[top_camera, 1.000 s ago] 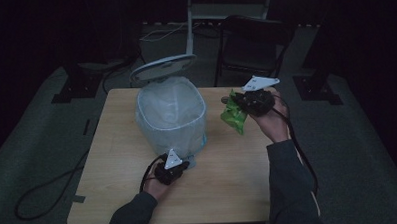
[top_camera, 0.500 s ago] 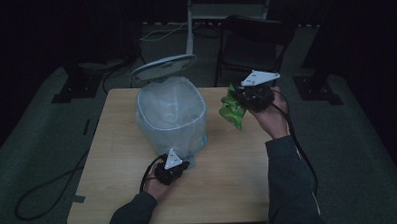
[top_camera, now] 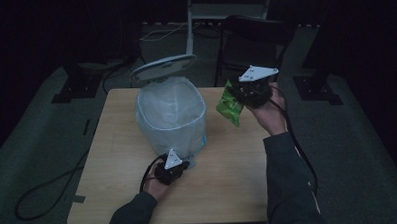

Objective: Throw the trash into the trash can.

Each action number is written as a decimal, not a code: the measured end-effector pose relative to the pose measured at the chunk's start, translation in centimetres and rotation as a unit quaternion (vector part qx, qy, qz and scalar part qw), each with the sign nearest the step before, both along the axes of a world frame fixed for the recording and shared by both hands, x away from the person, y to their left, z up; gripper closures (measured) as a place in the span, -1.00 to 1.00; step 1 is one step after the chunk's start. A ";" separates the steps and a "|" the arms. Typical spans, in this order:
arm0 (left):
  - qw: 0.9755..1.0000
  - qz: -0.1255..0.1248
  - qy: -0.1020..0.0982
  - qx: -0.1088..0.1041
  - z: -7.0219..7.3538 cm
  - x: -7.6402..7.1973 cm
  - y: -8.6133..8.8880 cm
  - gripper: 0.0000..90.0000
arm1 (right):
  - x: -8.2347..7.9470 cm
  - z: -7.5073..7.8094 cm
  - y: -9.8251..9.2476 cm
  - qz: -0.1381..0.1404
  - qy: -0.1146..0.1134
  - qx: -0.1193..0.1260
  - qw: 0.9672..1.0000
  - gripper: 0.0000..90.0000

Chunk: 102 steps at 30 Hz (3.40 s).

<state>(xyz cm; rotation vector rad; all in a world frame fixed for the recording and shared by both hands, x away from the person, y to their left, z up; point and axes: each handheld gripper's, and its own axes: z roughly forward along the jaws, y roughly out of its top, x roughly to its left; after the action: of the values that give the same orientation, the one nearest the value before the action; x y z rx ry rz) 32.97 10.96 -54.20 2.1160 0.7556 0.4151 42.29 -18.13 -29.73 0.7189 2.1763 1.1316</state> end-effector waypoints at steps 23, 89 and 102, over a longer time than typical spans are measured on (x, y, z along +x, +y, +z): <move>1.000 0.000 0.000 -0.001 0.0 0.0 0.0 1.00 | 0.8 1.7 2.3 0.021 -0.008 0.008 1.000 0.84; 1.000 0.001 -0.001 -0.001 0.0 0.0 0.0 1.00 | 2.9 4.5 9.5 0.070 -0.003 0.036 0.997 0.85; 1.000 0.001 -0.001 -0.002 0.0 0.0 0.0 1.00 | 3.2 4.1 10.7 0.078 0.005 0.038 0.996 0.85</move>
<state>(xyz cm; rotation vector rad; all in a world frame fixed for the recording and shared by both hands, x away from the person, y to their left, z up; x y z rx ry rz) 32.97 10.94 -54.22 2.1125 0.7564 0.4155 45.48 -7.48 -25.63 0.5975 2.2397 1.2982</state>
